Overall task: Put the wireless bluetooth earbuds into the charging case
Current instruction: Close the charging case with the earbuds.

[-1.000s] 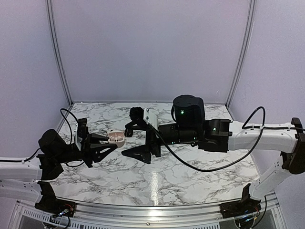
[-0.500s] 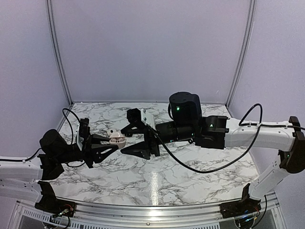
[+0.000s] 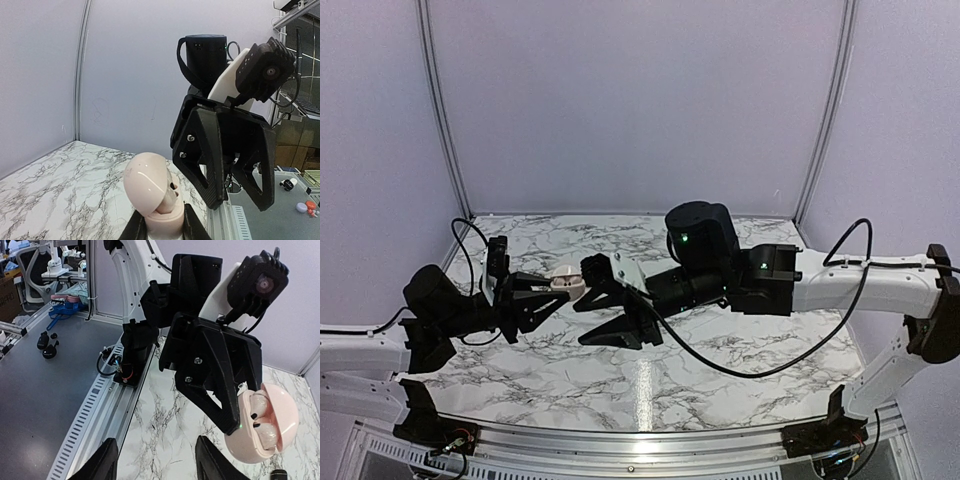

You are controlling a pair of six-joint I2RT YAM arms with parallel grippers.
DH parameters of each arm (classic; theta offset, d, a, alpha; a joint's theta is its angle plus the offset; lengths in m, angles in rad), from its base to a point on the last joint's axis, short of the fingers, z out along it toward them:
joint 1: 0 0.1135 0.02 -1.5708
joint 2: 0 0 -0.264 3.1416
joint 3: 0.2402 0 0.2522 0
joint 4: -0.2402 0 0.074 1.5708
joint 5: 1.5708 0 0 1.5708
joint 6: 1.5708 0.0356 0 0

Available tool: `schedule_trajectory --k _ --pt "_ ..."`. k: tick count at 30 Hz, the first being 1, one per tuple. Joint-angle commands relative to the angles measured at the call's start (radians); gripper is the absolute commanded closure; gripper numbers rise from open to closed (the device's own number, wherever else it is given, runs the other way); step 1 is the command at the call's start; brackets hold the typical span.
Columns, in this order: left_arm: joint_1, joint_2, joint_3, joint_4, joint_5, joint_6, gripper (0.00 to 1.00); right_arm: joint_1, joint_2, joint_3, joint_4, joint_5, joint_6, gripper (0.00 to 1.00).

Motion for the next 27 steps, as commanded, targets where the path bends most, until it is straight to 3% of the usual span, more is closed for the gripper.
schedule_trajectory --k 1,5,11,19,27 --pt "0.005 -0.003 0.025 0.018 0.027 0.005 1.00 0.004 -0.035 0.041 -0.015 0.004 -0.011 0.43" --pt "0.005 0.002 0.028 0.019 0.052 0.010 1.00 0.003 -0.070 0.034 0.014 0.042 -0.005 0.16" --pt "0.004 0.020 0.044 0.019 0.082 -0.009 1.00 -0.011 -0.126 -0.019 0.087 0.187 0.004 0.03" --pt "0.005 0.050 0.082 0.019 0.117 -0.065 1.00 -0.012 -0.077 -0.001 0.059 0.319 -0.057 0.01" --pt "0.001 0.056 0.081 0.019 0.121 -0.075 1.00 -0.012 -0.039 0.026 0.055 0.310 -0.071 0.06"
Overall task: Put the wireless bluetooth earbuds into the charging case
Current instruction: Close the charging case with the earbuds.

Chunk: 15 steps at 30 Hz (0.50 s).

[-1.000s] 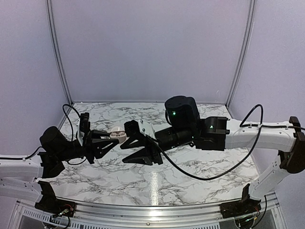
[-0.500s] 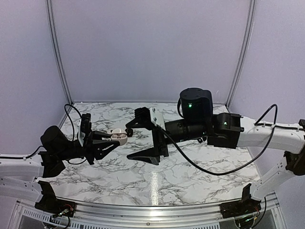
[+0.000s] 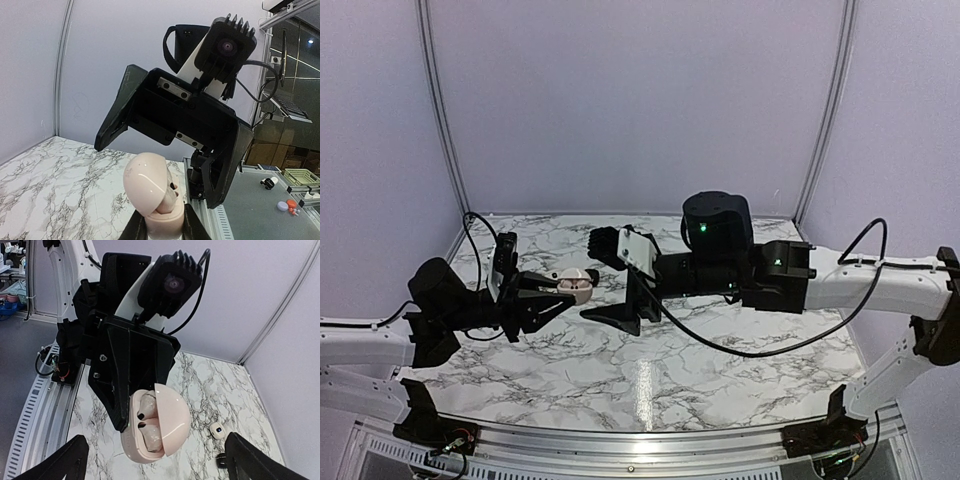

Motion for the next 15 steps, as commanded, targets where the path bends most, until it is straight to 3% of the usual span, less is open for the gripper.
schedule_trajectory --k 1,15 --pt "0.001 0.006 0.034 0.019 0.017 -0.012 1.00 -0.004 0.018 0.040 0.003 0.005 -0.019 0.08" --pt "-0.001 0.016 0.039 0.019 0.022 -0.020 1.00 -0.004 0.056 0.077 -0.013 -0.037 -0.030 0.27"
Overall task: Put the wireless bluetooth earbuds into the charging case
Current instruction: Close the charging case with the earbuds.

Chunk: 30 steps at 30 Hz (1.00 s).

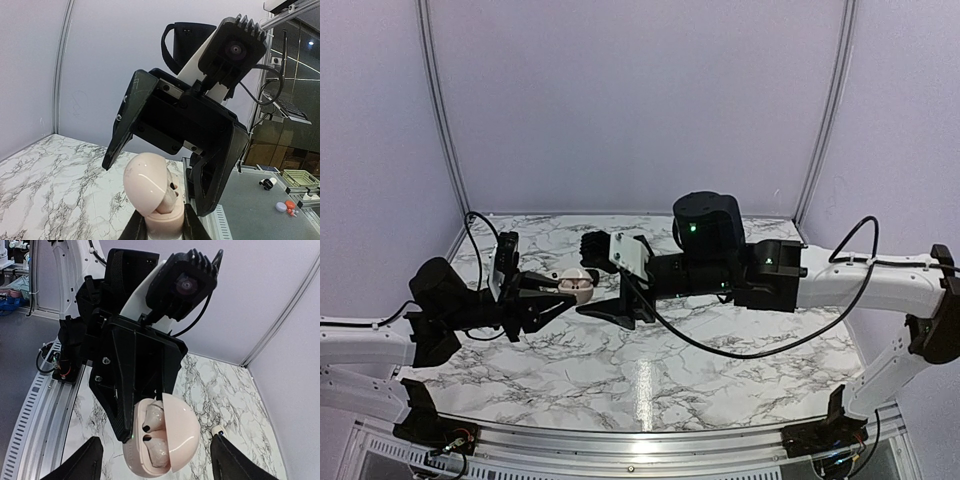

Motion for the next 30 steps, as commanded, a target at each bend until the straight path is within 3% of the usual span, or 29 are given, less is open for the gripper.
schedule_trajectory --k 1,7,30 --pt "0.000 0.009 0.037 0.019 0.021 -0.010 1.00 -0.004 0.018 0.053 -0.008 -0.019 -0.009 0.28" --pt "0.000 0.012 0.036 0.019 0.006 -0.022 1.00 -0.003 0.009 0.050 -0.015 -0.029 -0.024 0.44" --pt "0.004 0.045 0.066 0.018 -0.021 -0.123 1.00 0.063 -0.008 0.016 -0.056 0.093 -0.153 0.67"
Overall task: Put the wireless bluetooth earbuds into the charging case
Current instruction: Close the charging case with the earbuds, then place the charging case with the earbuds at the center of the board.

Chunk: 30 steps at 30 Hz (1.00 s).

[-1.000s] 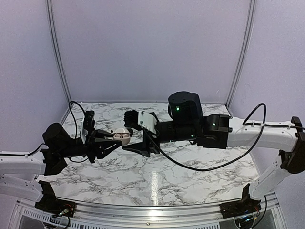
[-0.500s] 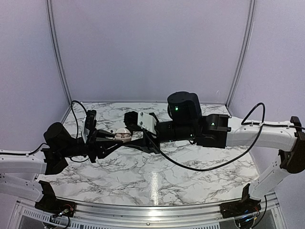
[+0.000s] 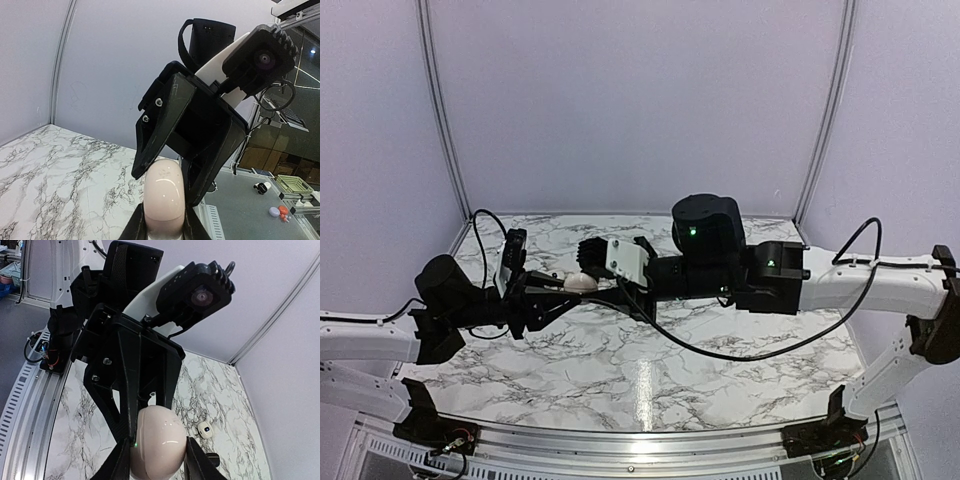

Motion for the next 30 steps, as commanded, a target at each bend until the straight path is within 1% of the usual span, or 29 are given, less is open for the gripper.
schedule_trajectory --k 1,4,6,7,8,9,10,12,14,17,20,23,28,30 --pt "0.003 0.002 0.044 0.018 -0.026 -0.061 1.00 0.036 -0.006 0.010 -0.039 0.015 -0.073 0.68" --pt "0.007 0.001 0.044 0.018 -0.039 -0.066 1.00 0.041 -0.007 0.004 -0.054 0.017 -0.081 0.69" --pt "0.007 0.007 0.044 0.016 -0.048 -0.064 1.00 0.041 -0.010 0.002 -0.052 0.017 -0.070 0.67" --pt "0.009 0.011 0.044 0.014 -0.051 -0.063 1.00 0.040 -0.013 -0.002 -0.045 0.020 -0.061 0.63" --pt "0.008 0.016 0.044 0.014 -0.052 -0.061 1.00 0.037 -0.021 -0.009 -0.032 0.025 -0.050 0.54" --pt "0.009 0.023 0.044 0.012 -0.056 -0.058 1.00 0.033 -0.031 -0.020 -0.014 0.037 -0.037 0.42" --pt "0.012 0.029 0.045 0.007 -0.060 -0.053 1.00 0.026 -0.043 -0.034 0.011 0.052 -0.022 0.36" --pt "0.014 0.040 0.055 -0.038 -0.078 -0.039 1.00 0.002 -0.080 -0.061 0.057 0.062 0.014 0.27" --pt "0.018 0.049 0.082 -0.138 -0.133 -0.009 1.00 -0.034 -0.117 -0.089 0.104 0.058 0.063 0.18" --pt "0.028 0.077 0.131 -0.279 -0.253 0.021 1.00 -0.090 -0.174 -0.138 0.149 0.036 0.117 0.11" --pt "0.039 0.155 0.197 -0.377 -0.337 0.035 1.00 -0.138 -0.226 -0.197 0.205 0.041 0.169 0.03" --pt "0.046 0.275 0.261 -0.427 -0.384 0.028 1.00 -0.172 -0.263 -0.245 0.245 0.058 0.220 0.01" --pt "0.055 0.474 0.398 -0.482 -0.399 0.004 1.00 -0.215 -0.305 -0.302 0.279 0.104 0.293 0.01" --pt "0.057 0.557 0.468 -0.533 -0.418 -0.004 1.00 -0.224 -0.318 -0.320 0.288 0.128 0.313 0.02"
